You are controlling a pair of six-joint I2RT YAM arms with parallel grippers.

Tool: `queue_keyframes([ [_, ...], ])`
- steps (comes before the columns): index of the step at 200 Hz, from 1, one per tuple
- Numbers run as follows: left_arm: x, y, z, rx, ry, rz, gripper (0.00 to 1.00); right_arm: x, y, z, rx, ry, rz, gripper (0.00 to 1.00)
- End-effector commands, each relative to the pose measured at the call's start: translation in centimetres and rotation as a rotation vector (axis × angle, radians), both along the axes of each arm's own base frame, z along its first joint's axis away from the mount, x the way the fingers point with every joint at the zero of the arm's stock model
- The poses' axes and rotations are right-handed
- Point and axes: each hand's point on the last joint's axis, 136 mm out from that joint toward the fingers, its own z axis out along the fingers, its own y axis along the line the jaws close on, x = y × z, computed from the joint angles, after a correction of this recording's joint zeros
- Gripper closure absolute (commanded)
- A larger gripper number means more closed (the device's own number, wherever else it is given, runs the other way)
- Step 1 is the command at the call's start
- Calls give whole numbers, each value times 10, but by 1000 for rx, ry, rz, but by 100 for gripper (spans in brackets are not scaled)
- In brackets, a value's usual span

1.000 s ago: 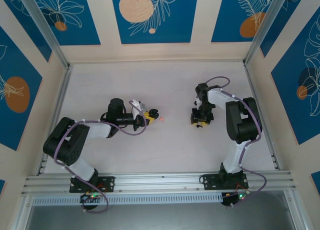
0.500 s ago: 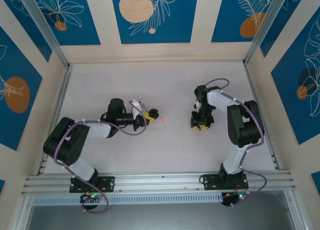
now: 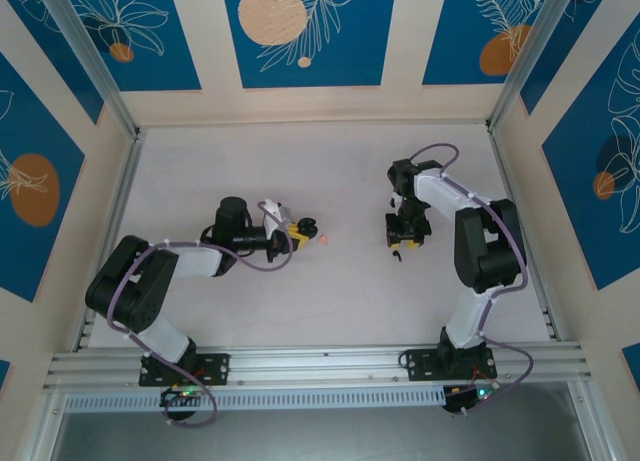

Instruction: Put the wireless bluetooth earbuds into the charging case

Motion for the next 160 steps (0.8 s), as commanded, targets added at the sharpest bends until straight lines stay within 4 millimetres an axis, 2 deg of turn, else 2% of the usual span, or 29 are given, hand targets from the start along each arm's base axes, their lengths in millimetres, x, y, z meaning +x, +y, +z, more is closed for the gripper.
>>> queue_keyframes([
  [1, -3, 2, 7, -5, -29, -11, 93, -2, 0, -4, -19, 32, 37, 63],
  [60, -3, 2, 5, -2, -25, -12, 93, 3, 9, -19, 23, 48, 48, 63],
  [160, -3, 2, 5, 0, -24, -13, 93, -1, 13, -30, 32, 81, 51, 68],
])
